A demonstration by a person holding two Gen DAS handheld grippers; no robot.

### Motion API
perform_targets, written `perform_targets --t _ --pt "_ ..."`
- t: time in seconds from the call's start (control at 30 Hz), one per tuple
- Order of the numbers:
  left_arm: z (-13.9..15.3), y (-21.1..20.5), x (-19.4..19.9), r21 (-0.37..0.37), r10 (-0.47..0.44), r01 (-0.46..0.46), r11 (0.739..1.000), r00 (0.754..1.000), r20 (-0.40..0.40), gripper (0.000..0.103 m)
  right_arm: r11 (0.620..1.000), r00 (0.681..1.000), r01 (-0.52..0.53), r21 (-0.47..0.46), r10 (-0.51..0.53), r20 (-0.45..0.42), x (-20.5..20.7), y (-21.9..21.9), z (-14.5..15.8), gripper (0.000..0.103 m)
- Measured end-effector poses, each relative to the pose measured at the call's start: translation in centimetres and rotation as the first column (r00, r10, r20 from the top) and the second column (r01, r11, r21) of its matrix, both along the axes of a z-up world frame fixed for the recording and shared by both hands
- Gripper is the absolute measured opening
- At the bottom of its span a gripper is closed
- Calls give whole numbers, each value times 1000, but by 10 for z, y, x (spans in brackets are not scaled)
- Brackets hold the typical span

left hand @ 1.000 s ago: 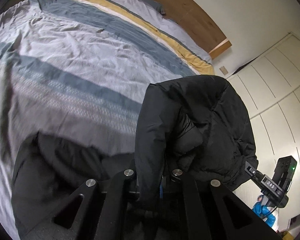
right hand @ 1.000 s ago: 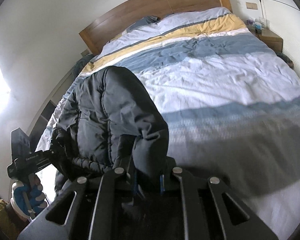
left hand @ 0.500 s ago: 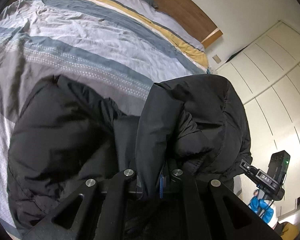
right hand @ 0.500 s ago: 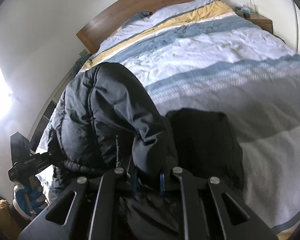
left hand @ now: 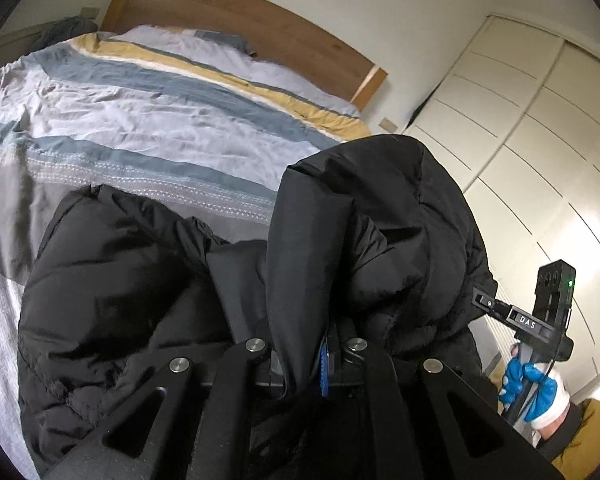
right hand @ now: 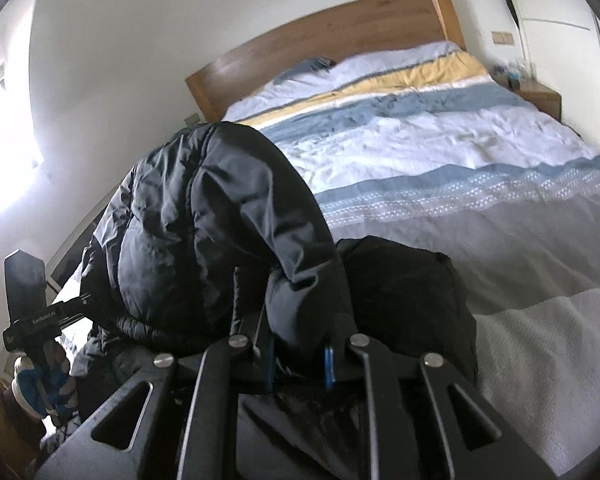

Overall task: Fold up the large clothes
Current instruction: 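Lift the hem with both grippers and fold it toward the collar, then lay the folded half on the jacket and open both grippers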

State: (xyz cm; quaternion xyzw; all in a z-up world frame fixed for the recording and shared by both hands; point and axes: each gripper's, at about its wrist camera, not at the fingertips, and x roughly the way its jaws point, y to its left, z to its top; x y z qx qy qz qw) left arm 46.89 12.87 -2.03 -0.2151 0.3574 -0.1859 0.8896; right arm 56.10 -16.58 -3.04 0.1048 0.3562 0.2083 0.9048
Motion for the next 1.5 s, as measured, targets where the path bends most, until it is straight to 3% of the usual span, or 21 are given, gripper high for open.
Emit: perform_targets --t 0.63,1.1,1.5 --pt "-9 -1 -28 17 -68 67 998 991 116 11 995 985 -76 -60 84 150 -8 7 2 19" --pt "-9 -1 -30 25 -83 80 996 985 148 11 985 965 -128 -117 151 213 -21 4 4 25" --pt "-9 -2 -36 71 -68 58 996 986 150 12 981 959 -90 -172 132 249 -44 7 3 25"
